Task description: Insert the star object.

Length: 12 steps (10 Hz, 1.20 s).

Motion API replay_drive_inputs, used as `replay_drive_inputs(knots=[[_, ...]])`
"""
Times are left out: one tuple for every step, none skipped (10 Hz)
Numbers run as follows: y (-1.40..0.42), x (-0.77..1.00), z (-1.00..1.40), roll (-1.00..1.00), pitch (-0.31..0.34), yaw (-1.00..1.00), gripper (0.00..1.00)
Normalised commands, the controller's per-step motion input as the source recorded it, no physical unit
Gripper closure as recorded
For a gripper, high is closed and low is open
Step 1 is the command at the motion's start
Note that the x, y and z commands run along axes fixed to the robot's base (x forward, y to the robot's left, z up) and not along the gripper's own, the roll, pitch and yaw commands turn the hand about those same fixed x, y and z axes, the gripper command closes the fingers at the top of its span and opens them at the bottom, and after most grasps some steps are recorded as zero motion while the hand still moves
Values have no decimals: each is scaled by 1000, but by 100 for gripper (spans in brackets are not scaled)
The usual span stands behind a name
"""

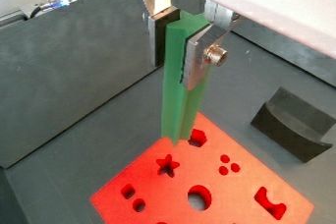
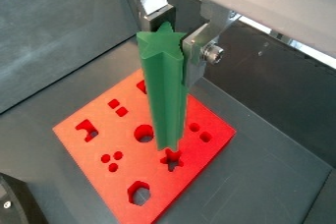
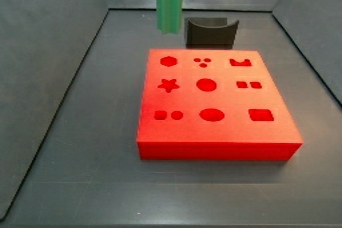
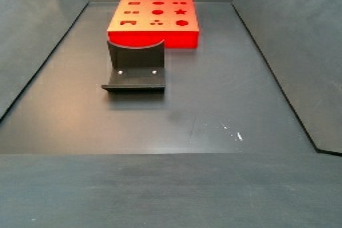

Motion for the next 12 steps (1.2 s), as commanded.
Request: replay_drive_inputs(knots=[[17,0,0,0,0,0,100],[0,100,-257,0,14,231,100],[-109,149,-246,120,0,811,100],[0,137,-154,163,0,869,100],[-46,163,-120,141,-23,840,100],[-49,214,-77,183,-41,754,100],[-31,309,0,377,-50,577,100],[-297,240,-209,299,-41,486,100],[-480,0,-474,197,-191,469,100],[-489,174,-594,149,-91,240,100],[-266,169,-551,76,-16,0,100],[0,37,-600,-91,-27,-37,100]])
